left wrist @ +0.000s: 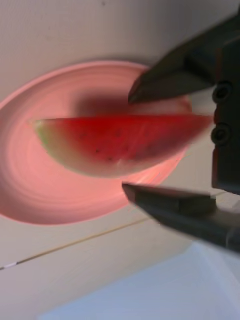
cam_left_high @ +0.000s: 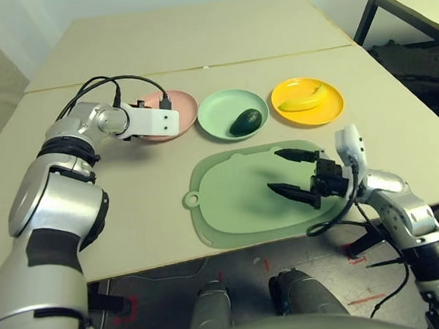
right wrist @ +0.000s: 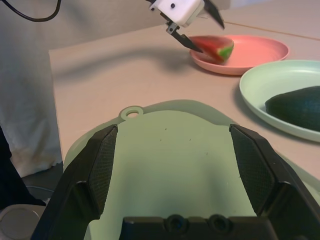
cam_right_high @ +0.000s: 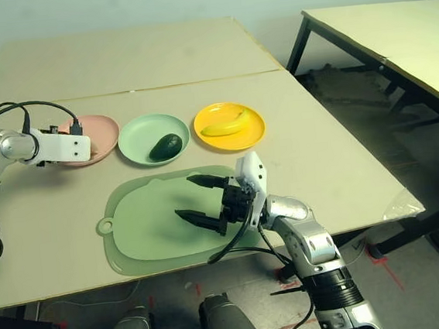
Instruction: Place the fruits into color-matched plates.
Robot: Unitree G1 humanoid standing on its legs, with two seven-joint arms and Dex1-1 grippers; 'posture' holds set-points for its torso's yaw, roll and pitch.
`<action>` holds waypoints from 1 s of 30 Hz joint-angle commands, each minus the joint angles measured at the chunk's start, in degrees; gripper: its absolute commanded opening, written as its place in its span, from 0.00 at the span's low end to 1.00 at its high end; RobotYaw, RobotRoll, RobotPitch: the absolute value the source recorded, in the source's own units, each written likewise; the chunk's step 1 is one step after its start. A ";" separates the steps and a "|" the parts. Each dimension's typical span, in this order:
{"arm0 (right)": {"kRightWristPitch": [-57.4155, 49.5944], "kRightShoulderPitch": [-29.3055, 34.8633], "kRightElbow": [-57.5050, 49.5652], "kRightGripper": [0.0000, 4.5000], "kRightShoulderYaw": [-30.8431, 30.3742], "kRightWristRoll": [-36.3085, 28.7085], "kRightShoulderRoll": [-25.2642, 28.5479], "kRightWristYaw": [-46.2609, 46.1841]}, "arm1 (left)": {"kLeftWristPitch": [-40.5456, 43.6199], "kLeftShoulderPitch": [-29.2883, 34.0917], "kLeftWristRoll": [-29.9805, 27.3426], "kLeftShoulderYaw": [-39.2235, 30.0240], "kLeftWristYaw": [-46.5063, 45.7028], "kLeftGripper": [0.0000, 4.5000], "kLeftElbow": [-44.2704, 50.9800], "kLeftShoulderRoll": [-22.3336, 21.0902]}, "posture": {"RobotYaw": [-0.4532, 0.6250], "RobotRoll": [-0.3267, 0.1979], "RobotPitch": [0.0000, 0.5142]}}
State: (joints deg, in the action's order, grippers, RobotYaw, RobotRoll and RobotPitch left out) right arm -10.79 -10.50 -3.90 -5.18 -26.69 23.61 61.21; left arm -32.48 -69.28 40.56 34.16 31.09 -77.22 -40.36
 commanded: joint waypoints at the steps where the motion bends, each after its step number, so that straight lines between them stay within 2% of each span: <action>1: -0.79 0.43 -0.90 1.00 0.40 -0.57 0.54 -0.20 | -0.19 0.72 1.01 0.14 -1.26 0.99 -0.63 0.28 | 0.37 0.62 0.15; 11: 0.08 0.11 0.94 1.00 0.69 -0.20 0.57 0.31 | -1.76 -0.24 -1.44 -2.44 0.70 0.99 -0.21 -1.10 | 0.38 0.62 0.13; 14: 0.22 0.64 0.90 1.00 1.99 0.01 1.57 -0.33 | -1.69 0.74 -8.70 -8.98 7.56 0.99 0.25 -1.87 | 0.38 0.62 0.13; 18: 1.77 1.74 1.80 1.00 4.85 0.60 2.58 -2.53 | 2.92 4.32 -22.76 -21.52 18.98 0.99 2.70 -2.51 | 0.38 0.62 0.13; 21: 3.64 1.62 3.86 1.00 7.36 1.54 2.50 -5.36 | 3.47 10.47 -27.16 -25.93 20.58 0.99 7.42 -5.11 | 0.39 0.62 0.13; 24: 9.01 1.01 7.99 1.00 9.55 4.45 2.53 -8.34 | 7.06 20.43 -35.74 -33.26 20.83 0.99 16.08 -5.74 | 0.42 0.62 0.14; 26: 11.41 0.47 10.28 1.00 11.43 5.15 2.26 -10.53 | 11.22 28.06 -42.35 -38.14 21.07 0.99 25.85 -4.83 | 0.43 0.62 0.14; 28: 12.91 -0.12 12.22 1.00 14.58 5.12 2.23 -14.12 | 19.30 38.20 -51.22 -44.39 18.12 0.99 40.81 -1.55 | 0.45 0.62 0.16; 30: 14.77 0.08 13.78 1.00 17.23 5.45 2.88 -16.57 | 26.30 46.65 -56.71 -49.26 12.57 0.99 52.99 2.32 | 0.46 0.62 0.17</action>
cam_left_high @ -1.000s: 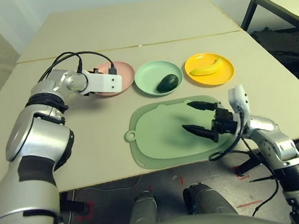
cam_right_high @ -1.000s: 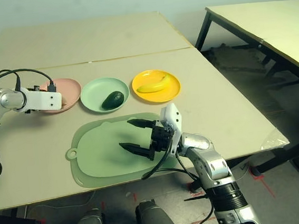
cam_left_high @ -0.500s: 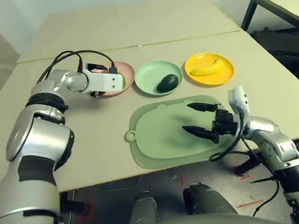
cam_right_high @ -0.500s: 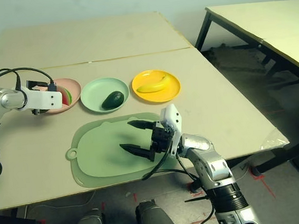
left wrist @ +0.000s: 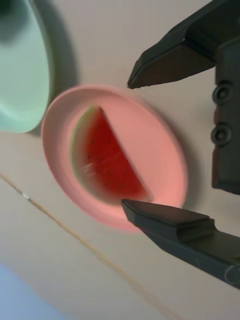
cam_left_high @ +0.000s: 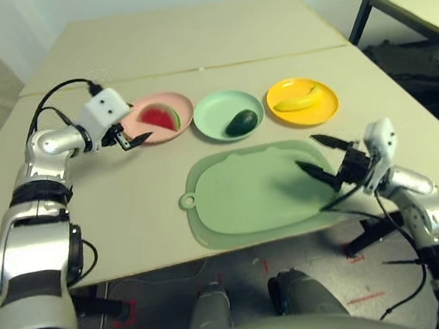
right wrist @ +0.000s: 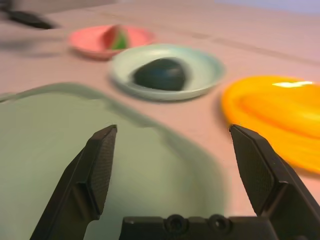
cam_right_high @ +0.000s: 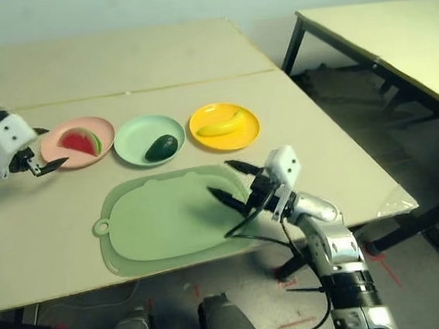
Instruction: Place the fruits into color-matched plates.
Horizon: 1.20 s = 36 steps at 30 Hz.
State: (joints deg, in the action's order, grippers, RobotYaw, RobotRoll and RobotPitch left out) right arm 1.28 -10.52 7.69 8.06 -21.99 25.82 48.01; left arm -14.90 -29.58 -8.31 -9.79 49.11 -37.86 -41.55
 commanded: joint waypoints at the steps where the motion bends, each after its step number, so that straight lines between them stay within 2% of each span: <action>1: 3.79 0.40 2.88 1.00 4.91 1.09 1.05 -4.10 | 11.17 10.19 -9.34 -6.71 -7.85 0.99 18.09 5.22 | 0.46 0.62 0.18; 5: 6.64 2.04 6.27 1.00 9.90 0.16 1.66 -7.16 | 17.23 20.08 -12.59 -9.72 -16.95 0.99 30.87 12.80 | 0.46 0.62 0.19; 10: 8.93 3.53 10.15 1.00 14.29 -1.60 2.67 -7.21 | 20.67 26.12 -12.91 -9.41 -22.95 0.99 38.34 18.33 | 0.44 0.62 0.19; 14: 10.66 5.03 12.24 1.00 15.27 -2.35 3.12 -4.58 | 22.57 28.80 -12.19 -8.44 -24.96 0.99 40.80 19.86 | 0.43 0.62 0.19; 20: 11.11 4.80 14.73 1.00 14.08 -2.57 2.09 -1.97 | 24.20 28.72 -11.52 -7.14 -26.24 0.99 42.04 20.18 | 0.41 0.62 0.20; 28: 13.01 -2.05 22.51 1.00 12.13 -0.96 1.81 0.09 | 26.02 29.26 -11.50 -6.70 -29.17 0.99 44.08 21.04 | 0.41 0.62 0.19; 36: 14.33 -7.68 30.41 1.00 11.48 -0.02 2.91 2.48 | 26.62 29.96 -10.91 -5.29 -30.21 0.99 45.98 22.11 | 0.44 0.62 0.22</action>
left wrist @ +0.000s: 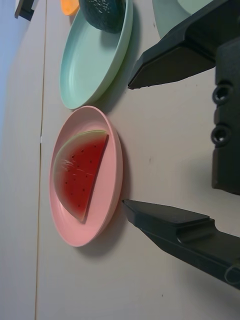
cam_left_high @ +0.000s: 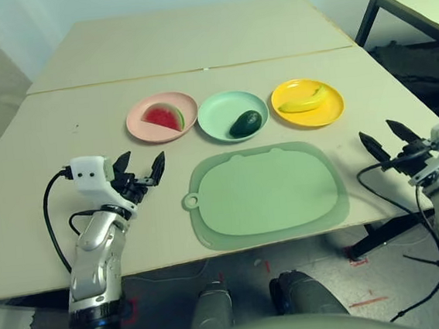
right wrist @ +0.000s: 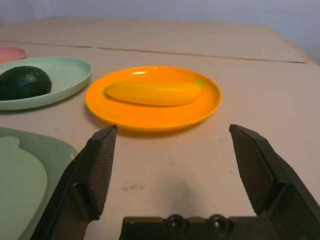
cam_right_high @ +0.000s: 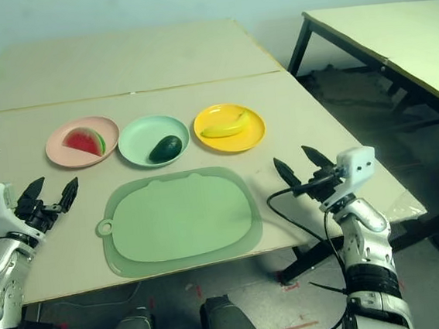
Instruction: Place the fruits into color-matched plates.
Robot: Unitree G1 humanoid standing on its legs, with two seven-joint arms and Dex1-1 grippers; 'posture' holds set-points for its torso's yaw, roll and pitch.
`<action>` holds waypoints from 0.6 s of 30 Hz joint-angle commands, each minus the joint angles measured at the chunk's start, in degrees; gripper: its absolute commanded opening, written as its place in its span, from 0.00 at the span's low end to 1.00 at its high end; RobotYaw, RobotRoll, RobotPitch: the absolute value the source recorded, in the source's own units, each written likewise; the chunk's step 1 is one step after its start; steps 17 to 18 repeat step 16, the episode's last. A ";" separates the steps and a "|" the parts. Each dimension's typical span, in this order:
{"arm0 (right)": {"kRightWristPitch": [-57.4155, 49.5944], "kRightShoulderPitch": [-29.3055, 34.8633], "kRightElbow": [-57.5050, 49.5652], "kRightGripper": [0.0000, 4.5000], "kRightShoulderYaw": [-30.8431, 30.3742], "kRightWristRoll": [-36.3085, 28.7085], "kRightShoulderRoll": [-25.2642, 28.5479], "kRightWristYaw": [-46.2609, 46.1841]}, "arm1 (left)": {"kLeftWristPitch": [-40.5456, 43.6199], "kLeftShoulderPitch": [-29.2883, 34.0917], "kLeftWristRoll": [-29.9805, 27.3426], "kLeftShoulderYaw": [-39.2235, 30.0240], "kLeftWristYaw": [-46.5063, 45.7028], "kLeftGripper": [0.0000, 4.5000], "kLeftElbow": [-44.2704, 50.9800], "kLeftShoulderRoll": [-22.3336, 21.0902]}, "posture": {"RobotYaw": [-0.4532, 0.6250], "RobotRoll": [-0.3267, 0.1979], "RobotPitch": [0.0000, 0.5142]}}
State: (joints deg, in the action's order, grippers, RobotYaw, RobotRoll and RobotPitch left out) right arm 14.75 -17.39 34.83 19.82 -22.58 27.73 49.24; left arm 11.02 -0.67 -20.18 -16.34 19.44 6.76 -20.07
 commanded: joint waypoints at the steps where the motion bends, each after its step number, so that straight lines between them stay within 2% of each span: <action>1: 0.98 -1.28 4.18 1.00 -0.11 0.58 1.37 1.45 | 0.64 1.11 0.96 1.40 -0.57 0.99 1.53 0.79 | 0.44 0.62 0.23; 9: 1.84 -4.19 9.49 1.00 1.77 -0.41 3.66 1.21 | -0.28 2.38 2.25 4.23 -0.44 0.99 1.77 1.90 | 0.45 0.62 0.25; 18: 3.04 -5.51 10.61 1.00 2.24 -0.34 4.09 1.47 | 0.25 2.33 2.11 4.86 -2.20 0.99 3.28 4.58 | 0.43 0.62 0.21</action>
